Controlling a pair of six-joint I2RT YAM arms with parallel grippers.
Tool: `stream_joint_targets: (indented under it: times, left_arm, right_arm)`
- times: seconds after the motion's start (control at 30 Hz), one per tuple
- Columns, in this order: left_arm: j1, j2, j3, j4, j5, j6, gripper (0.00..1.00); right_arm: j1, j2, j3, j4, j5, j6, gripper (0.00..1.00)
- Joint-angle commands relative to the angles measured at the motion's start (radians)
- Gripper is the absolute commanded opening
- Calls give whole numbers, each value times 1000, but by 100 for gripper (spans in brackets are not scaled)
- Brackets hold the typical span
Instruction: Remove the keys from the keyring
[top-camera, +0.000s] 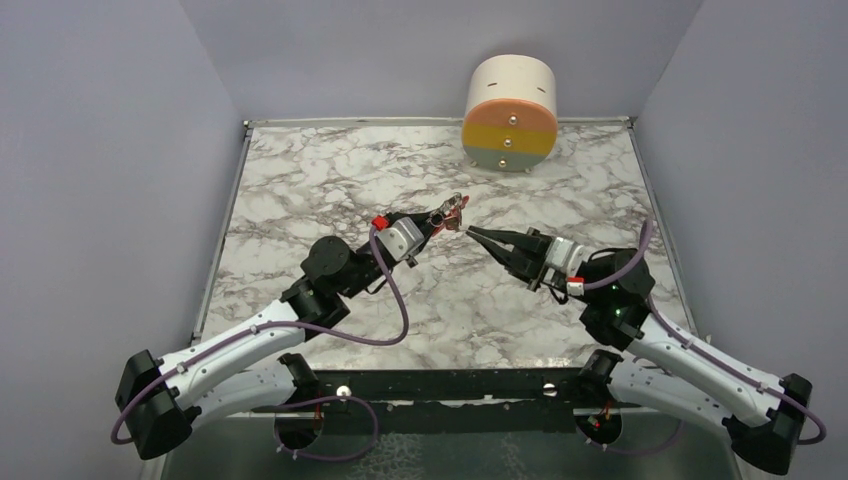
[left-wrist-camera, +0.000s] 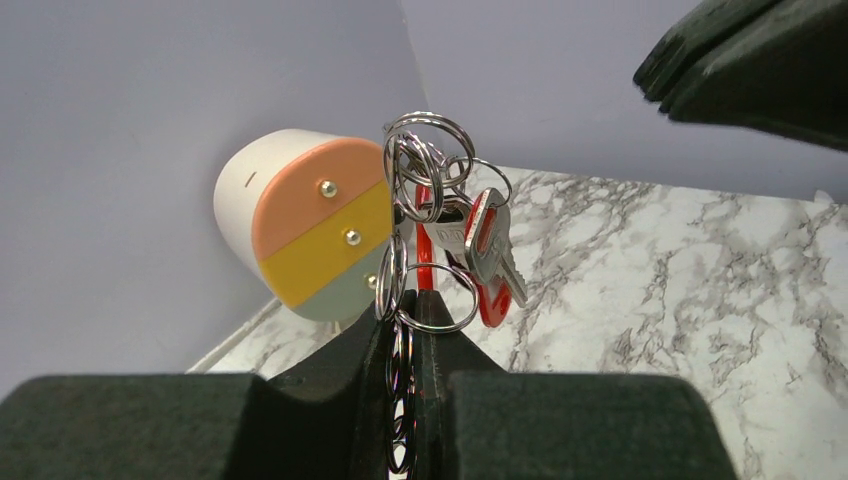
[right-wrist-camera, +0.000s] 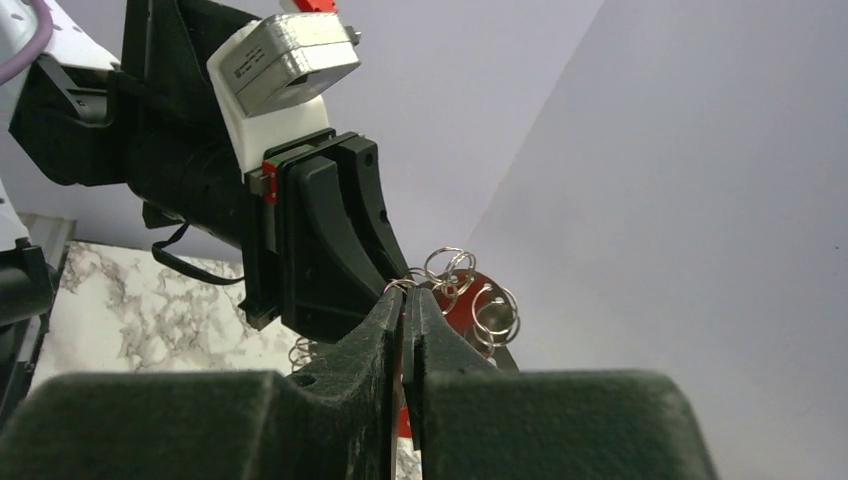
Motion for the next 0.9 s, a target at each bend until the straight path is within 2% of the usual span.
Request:
stream_joint_targets:
  times: [0.0, 0.67, 0.87]
  left_arm:
    - [-4, 0, 39, 90, -29, -59, 0]
    - [-3, 12, 26, 139, 8, -120, 0]
    - [-4, 31, 24, 168, 20, -153, 0]
  right_arm:
    - [1, 41, 25, 80, -83, 28, 9]
    - [1, 113, 3, 241, -56, -22, 10]
    - [1, 138, 19, 240, -62, -23, 13]
